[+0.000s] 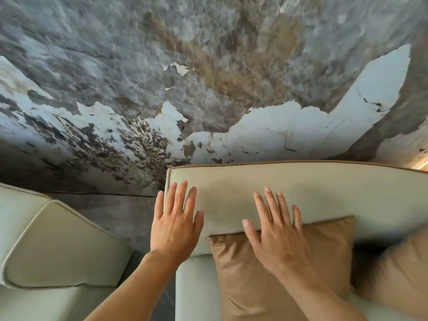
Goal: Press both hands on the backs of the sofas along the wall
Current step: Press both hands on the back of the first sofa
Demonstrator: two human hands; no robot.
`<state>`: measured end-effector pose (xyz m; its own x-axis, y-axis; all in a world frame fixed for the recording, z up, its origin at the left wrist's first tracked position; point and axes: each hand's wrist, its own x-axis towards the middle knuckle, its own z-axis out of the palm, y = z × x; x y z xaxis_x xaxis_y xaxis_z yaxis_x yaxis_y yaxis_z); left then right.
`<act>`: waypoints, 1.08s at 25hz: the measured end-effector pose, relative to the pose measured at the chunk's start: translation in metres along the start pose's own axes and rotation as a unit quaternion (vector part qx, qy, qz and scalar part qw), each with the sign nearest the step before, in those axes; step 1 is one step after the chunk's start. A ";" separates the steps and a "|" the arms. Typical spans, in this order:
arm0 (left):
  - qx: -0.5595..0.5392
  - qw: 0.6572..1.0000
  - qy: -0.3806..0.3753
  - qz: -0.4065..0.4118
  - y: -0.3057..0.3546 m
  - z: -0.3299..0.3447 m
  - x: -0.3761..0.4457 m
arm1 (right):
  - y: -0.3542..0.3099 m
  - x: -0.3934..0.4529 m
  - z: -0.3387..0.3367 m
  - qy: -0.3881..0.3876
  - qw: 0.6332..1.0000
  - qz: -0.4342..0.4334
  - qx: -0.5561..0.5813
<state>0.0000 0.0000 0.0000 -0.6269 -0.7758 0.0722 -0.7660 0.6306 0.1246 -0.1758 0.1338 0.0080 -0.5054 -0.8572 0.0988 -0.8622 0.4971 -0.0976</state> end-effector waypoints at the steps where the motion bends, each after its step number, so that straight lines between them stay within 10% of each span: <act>1: -0.003 1.000 0.005 -0.001 0.000 0.010 0.006 | 0.004 0.007 0.009 0.002 1.000 0.004 0.013; 12: 0.037 0.986 0.164 0.011 -0.009 0.086 0.044 | 0.028 0.063 0.106 0.186 0.982 -0.027 0.000; 27: 0.034 0.982 0.182 0.044 -0.015 0.094 0.154 | 0.040 0.155 0.126 0.251 0.967 0.008 -0.039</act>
<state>-0.0987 -0.1264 -0.0838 -0.6084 -0.6670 0.4300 -0.7268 0.6860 0.0358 -0.2840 0.0039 -0.1055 -0.4552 -0.6860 0.5677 -0.8440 0.5356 -0.0295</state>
